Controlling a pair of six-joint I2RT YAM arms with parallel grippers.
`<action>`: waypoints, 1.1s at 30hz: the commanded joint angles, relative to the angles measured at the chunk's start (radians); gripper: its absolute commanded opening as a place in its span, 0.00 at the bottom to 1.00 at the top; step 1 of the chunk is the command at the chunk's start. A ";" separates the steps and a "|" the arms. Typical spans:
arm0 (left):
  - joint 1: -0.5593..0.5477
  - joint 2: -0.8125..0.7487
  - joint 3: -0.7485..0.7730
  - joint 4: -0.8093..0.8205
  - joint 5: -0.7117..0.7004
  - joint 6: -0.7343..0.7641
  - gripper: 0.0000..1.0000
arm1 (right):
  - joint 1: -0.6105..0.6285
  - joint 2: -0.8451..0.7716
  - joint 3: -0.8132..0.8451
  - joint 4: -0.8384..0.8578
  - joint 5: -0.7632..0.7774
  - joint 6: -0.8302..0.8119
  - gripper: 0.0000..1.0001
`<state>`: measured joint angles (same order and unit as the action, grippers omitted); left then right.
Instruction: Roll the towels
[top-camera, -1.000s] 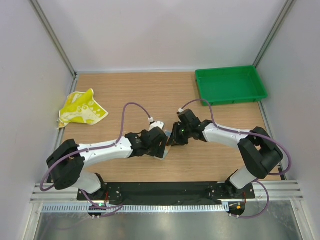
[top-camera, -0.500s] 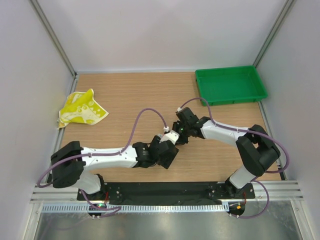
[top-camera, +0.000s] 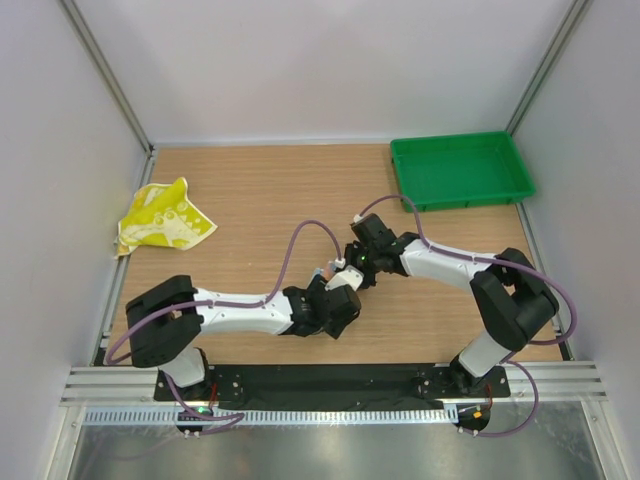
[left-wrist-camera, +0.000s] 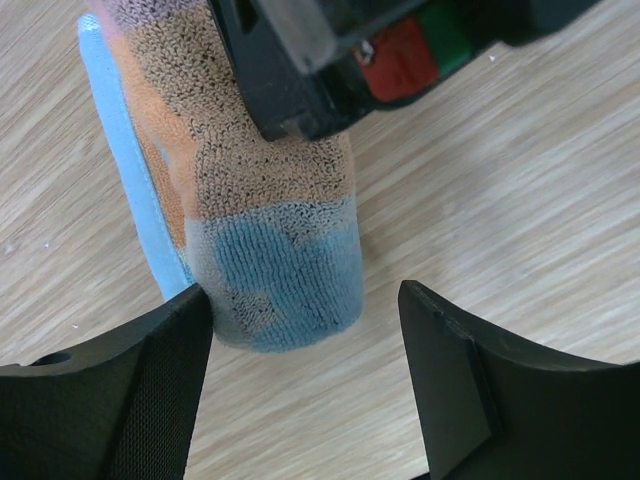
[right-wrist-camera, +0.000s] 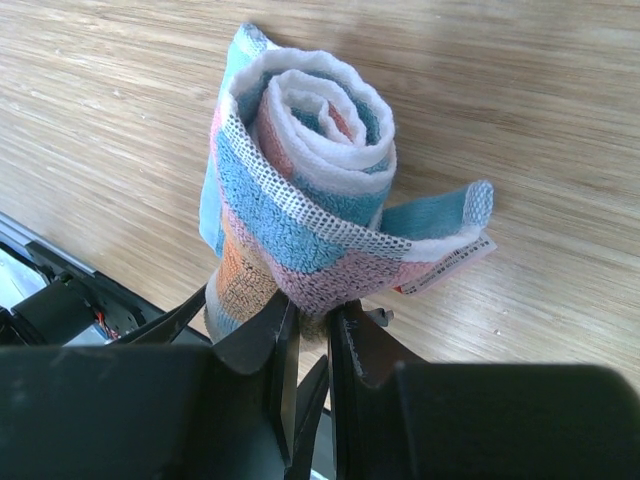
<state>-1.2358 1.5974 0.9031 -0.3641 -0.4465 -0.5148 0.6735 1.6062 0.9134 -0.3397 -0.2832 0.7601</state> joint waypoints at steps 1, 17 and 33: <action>-0.002 0.019 0.007 0.074 -0.040 0.004 0.73 | 0.009 0.014 0.033 -0.035 -0.008 -0.025 0.13; 0.105 -0.010 -0.133 0.209 0.133 -0.028 0.00 | 0.006 0.038 0.076 -0.085 -0.030 -0.071 0.54; 0.352 -0.142 -0.437 0.598 0.617 -0.353 0.00 | -0.074 -0.111 -0.056 0.309 -0.152 0.056 0.82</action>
<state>-0.9276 1.4597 0.5560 0.1703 0.0193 -0.7444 0.6041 1.5410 0.9104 -0.2020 -0.3687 0.7589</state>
